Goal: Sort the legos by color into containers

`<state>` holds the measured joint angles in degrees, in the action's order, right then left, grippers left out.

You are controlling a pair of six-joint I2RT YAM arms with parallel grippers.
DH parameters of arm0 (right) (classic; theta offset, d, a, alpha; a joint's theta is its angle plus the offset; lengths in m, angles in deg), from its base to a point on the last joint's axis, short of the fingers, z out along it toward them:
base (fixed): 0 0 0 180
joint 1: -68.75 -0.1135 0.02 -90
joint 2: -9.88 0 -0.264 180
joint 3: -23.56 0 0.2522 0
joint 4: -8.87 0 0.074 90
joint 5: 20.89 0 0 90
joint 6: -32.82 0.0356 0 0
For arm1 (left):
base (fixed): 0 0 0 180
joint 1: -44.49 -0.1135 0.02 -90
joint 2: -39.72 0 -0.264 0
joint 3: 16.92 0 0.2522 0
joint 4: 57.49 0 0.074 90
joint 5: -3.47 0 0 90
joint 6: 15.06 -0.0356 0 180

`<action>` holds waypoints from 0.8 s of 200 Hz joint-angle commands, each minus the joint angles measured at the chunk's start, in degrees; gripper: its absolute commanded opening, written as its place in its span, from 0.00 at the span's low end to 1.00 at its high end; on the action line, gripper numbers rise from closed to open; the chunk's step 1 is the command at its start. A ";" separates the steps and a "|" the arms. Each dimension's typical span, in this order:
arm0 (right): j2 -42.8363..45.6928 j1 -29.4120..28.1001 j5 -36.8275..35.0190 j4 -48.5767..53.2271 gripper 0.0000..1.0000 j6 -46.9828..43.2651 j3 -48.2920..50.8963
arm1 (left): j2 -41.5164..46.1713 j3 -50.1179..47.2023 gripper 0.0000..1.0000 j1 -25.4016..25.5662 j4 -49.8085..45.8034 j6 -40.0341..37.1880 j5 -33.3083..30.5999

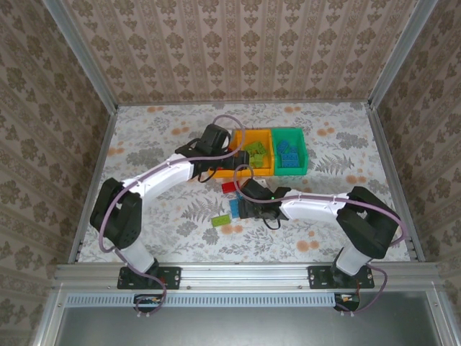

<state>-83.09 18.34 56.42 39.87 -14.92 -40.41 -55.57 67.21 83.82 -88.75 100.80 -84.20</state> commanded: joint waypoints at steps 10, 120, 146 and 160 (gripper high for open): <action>0.79 1.13 -3.67 5.63 0.72 1.78 1.70 | 4.63 -2.18 1.00 -0.20 0.62 0.05 -3.06; 16.31 1.01 -6.61 7.34 0.83 1.02 7.41 | 8.28 -7.23 1.00 -0.23 -0.51 0.85 -4.56; 15.00 1.04 -3.57 5.29 0.89 -3.61 7.10 | 8.66 -7.65 1.00 -0.26 -0.96 0.85 -4.91; 12.44 1.05 -2.16 5.59 0.91 -5.93 6.00 | 8.90 -8.01 1.00 -0.29 -1.11 1.11 -5.16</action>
<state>-67.75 19.72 51.94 45.55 -15.75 -33.49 -48.64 60.30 83.82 -88.99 100.85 -88.11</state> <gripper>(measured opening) 0.897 0.999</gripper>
